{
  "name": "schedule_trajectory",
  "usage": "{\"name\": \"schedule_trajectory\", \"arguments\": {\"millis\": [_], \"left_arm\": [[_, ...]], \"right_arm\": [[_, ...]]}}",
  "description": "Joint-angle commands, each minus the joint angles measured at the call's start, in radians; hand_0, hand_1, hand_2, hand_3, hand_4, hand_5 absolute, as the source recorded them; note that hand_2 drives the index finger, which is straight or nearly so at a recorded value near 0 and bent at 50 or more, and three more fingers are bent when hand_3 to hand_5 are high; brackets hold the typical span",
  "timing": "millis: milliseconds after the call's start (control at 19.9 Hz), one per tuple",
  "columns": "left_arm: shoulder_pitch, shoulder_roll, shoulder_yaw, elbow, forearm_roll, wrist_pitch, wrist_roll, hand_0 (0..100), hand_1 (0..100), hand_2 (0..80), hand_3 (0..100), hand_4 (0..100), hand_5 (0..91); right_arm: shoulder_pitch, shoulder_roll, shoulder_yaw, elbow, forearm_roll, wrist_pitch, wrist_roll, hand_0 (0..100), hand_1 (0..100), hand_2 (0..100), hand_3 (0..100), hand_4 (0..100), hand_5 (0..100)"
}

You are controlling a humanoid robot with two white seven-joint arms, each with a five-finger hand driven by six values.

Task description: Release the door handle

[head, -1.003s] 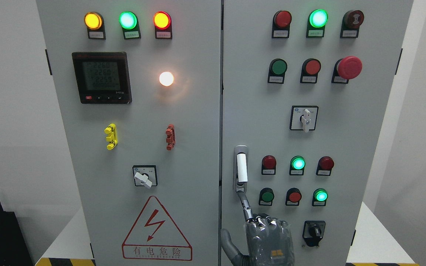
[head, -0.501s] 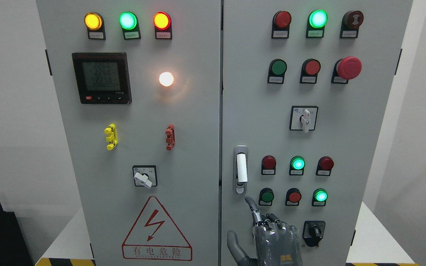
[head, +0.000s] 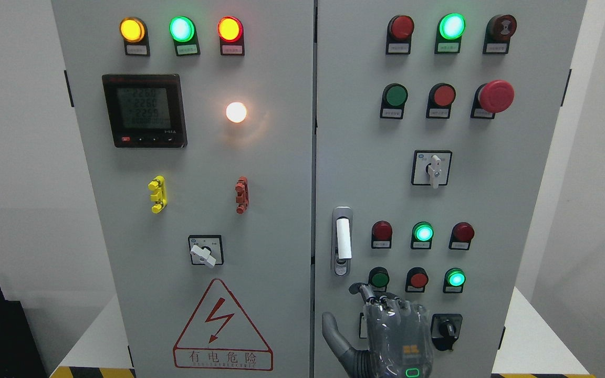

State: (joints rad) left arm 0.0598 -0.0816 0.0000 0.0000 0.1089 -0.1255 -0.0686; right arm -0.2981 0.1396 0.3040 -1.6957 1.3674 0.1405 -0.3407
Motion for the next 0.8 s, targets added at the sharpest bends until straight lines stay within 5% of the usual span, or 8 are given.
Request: {"name": "schedule_trajectory", "arguments": {"millis": [0,501,752], "left_arm": [[0.0,-0.001,-0.012,-0.015,0.0,0.0,0.0,12,39,0.0,0,0,0.0],[0.0,0.0,-0.012,-0.015,0.0,0.0,0.0,12,39,0.0,0,0,0.0],[0.0,0.0,-0.012,-0.015,0.0,0.0,0.0,12,39,0.0,0,0,0.0]], "right_arm": [[-0.009,0.002,-0.008,-0.007,-0.013,0.004,0.003,29,30,100,100,100,98],[-0.032,0.002,-0.006,-0.007,-0.091,0.001,0.006,32,21,100,100,100,98],[-0.03,0.002,-0.002,-0.005,-0.11,-0.001,-0.004,25,38,100,100,100,98]]}}
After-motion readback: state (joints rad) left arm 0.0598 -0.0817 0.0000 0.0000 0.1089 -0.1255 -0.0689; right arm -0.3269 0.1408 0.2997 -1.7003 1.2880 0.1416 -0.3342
